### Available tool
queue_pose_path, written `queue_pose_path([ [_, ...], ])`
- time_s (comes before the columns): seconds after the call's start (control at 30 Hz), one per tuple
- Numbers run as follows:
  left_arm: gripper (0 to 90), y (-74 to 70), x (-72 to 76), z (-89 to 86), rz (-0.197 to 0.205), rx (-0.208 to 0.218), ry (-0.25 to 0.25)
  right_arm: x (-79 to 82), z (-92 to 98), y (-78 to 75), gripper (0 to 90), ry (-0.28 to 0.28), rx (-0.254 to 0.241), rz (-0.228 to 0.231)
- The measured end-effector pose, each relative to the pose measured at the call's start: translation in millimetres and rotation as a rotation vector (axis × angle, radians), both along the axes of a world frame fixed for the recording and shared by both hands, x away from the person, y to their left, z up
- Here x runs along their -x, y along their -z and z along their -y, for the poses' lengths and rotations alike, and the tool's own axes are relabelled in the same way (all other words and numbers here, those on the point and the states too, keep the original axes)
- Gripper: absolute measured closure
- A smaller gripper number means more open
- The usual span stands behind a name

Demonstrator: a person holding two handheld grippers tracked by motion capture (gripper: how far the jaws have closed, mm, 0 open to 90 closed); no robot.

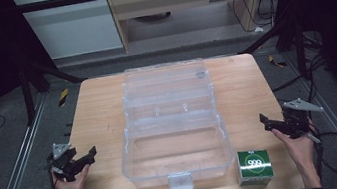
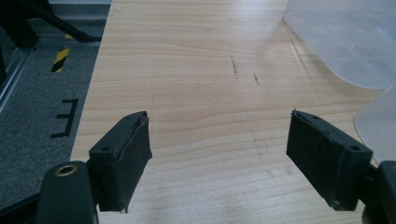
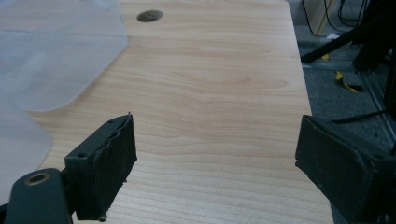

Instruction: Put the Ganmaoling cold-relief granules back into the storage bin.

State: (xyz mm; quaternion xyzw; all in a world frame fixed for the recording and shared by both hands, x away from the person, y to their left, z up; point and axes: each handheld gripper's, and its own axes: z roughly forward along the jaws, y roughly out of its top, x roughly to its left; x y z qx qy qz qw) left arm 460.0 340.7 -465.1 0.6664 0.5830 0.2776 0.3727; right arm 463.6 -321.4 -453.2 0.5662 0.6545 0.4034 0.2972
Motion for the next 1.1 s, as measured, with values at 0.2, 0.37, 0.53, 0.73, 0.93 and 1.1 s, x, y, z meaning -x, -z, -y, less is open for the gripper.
queue_pose_path([
  [0.2, 20.9, 0.0, 0.0, 4.8, -0.005, -0.026, 0.016, 8.3, 0.0, -17.8, 13.4, -0.024, 0.004, 0.041],
  [0.37, 20.8, 1.8, -1.2, 7.5, -0.019, -0.044, 0.028, 14.2, -9.8, -35.4, 14.0, -0.088, 0.031, 0.069],
  [0.53, 21.0, 2.2, -0.8, 8.9, -0.022, -0.050, 0.027, 18.3, -22.1, -50.5, 13.9, -0.162, 0.063, 0.075],
  [0.73, 21.0, 3.3, -1.4, 10.5, -0.029, -0.056, 0.035, 22.8, -30.7, -64.1, 13.9, -0.238, 0.070, 0.066],
  [0.93, 21.3, 4.2, -1.7, 10.7, -0.034, -0.058, 0.035, 29.3, -42.9, -77.2, 12.3, -0.319, 0.136, 0.032],
  [1.1, 21.5, 6.0, -3.0, 13.1, -0.044, -0.067, 0.048, 34.8, -47.5, -85.7, 10.8, -0.360, 0.163, 0.018],
])
